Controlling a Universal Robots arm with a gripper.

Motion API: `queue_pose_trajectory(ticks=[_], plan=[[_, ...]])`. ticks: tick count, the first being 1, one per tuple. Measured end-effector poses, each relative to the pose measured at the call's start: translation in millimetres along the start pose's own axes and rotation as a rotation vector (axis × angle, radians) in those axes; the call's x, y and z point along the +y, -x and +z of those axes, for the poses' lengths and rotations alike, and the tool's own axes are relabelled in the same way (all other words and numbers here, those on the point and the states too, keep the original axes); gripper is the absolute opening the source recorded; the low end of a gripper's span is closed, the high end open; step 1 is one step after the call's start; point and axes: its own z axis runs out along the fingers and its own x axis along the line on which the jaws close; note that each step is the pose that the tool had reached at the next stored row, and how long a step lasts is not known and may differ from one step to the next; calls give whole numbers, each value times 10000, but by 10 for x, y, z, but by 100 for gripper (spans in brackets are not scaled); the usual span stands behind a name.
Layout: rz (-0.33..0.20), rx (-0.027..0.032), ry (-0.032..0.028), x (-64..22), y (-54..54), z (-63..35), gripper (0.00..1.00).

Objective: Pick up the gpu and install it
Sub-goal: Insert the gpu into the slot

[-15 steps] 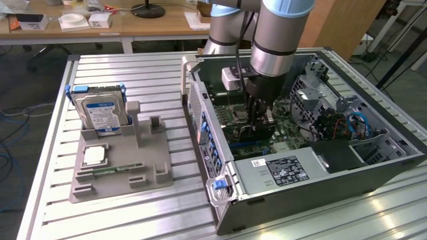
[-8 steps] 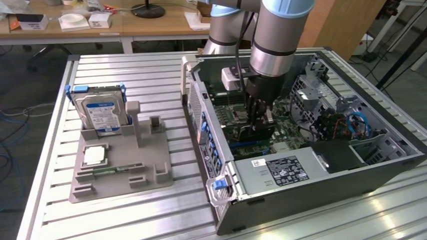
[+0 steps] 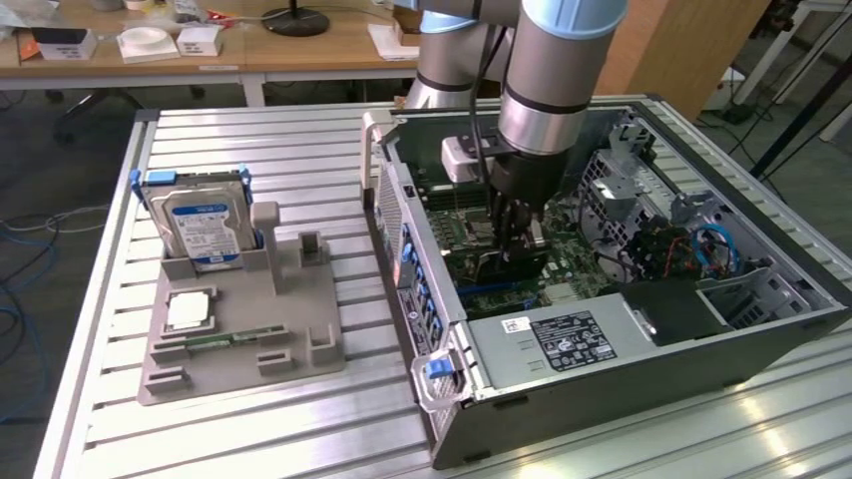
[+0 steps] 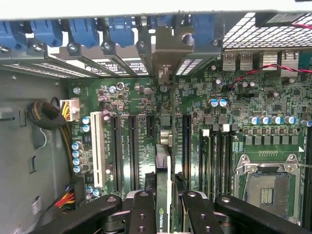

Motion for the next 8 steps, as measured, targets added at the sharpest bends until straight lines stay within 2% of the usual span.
queue_pose_trajectory(ticks=[8], plan=[[-52,-38,-1,-2,1,21,26]])
